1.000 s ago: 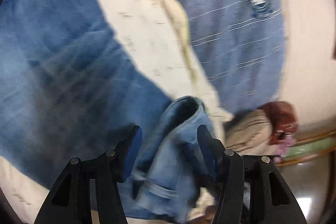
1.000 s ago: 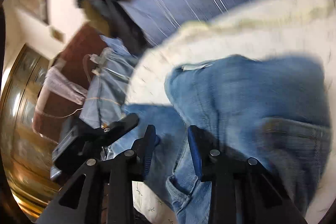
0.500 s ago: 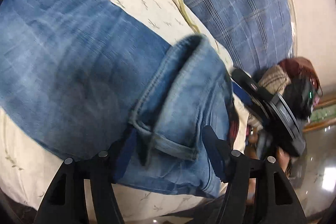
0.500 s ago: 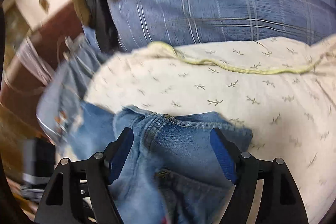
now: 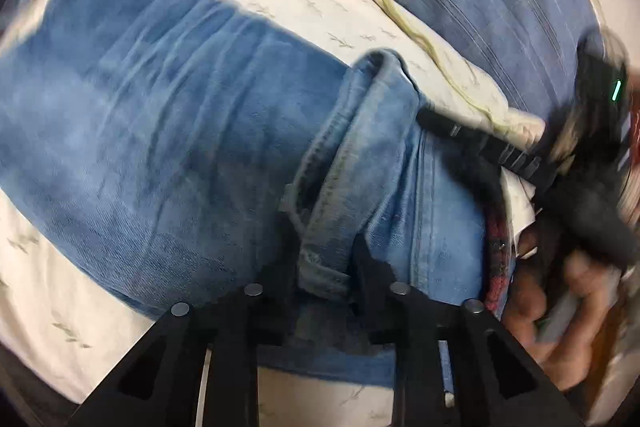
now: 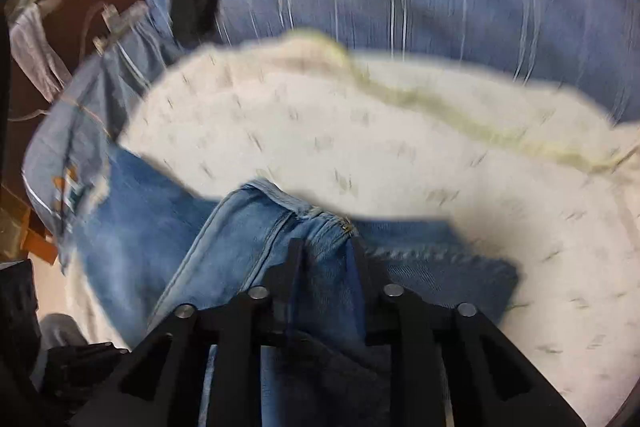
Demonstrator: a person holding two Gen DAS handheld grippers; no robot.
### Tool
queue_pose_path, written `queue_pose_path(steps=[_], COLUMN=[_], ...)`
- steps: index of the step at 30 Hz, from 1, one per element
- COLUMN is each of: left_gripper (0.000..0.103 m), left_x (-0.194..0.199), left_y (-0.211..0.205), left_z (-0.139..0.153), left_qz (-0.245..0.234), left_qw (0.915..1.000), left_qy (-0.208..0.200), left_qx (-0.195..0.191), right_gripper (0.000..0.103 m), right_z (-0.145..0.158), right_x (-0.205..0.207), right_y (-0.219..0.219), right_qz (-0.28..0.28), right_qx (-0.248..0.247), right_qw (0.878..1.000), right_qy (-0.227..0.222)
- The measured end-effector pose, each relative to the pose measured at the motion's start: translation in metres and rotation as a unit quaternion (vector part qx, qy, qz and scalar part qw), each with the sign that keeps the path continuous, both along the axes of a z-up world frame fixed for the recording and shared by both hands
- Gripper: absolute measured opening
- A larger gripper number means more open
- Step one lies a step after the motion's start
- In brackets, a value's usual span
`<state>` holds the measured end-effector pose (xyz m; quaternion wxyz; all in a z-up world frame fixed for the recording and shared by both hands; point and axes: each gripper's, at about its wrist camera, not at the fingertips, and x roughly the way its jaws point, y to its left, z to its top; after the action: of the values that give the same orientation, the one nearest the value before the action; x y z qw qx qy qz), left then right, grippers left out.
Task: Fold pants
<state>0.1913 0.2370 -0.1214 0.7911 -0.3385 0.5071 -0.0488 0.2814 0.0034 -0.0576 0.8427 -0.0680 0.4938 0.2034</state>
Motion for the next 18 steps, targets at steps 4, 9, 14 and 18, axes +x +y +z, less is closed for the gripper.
queue_pose_path(steps=[4,9,14,18], left_gripper=[0.032,0.029,0.019,0.019], left_x=[0.001,-0.009,-0.03,-0.035], left_y=[0.013,0.015,0.023,0.02], left_z=[0.012,0.027,0.044,0.045], left_qz=[0.006,0.002,0.01,0.016], left_qw=[0.9999,0.9997,0.9971,0.9962], left_qy=[-0.01,-0.019,-0.039,-0.035], left_qx=[-0.009,0.016,0.064,0.078], right_gripper=[0.05,0.082,0.069,0.065], right_z=[0.045,0.067,0.009,-0.026], right_x=[-0.021,-0.053,-0.056,-0.051], right_y=[-0.023,-0.104,-0.162,-0.152], right_qz=[0.008,-0.073,-0.15,-0.146], right_qx=[0.109,0.222,0.298,0.338], right_qw=[0.994,0.972,0.94,0.922], right_qy=[-0.002,-0.007,0.076,0.123])
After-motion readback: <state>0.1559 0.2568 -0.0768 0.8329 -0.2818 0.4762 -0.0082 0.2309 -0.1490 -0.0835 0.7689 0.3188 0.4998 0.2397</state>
